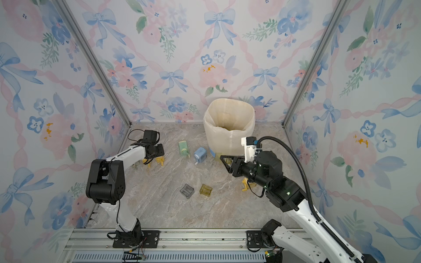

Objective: Take out the pencil sharpener tray and clean the shavings
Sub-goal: Place the pencil sharpener at the center of the board.

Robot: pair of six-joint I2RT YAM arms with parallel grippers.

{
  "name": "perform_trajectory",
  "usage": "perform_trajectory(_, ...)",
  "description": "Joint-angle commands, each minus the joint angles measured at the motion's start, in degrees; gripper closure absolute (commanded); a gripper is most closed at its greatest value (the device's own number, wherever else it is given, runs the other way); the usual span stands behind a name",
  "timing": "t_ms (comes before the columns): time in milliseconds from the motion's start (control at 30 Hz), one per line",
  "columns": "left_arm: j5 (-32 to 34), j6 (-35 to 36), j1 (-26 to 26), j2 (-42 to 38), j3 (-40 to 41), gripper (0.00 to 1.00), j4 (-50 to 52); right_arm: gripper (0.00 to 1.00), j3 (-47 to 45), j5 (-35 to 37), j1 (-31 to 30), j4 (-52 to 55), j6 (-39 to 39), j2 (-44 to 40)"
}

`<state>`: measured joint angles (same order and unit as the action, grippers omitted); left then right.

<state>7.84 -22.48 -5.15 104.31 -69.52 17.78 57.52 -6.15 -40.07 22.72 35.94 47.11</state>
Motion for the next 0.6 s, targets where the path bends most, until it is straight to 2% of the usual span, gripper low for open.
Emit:
perform_trajectory(0,0.41,3.0,0.49,1.28,-1.76,0.86,4.26,0.7,-1.82,9.76,-4.93,3.47,-7.26,-0.1)
perform_trajectory(100,1.79,3.58,0.58,0.89,-1.84,0.82,4.87,0.7,-4.13,14.2,-8.42,1.96,-8.2,0.77)
perform_trajectory(300,2.39,4.83,0.99,1.77,-2.47,0.69,5.87,0.71,-10.07,17.45,-10.58,-3.0,-8.51,3.24)
perform_trajectory(567,3.13,4.55,1.1,1.82,-2.45,0.41,5.91,0.71,-19.27,23.5,-12.57,-10.44,-8.78,3.14)
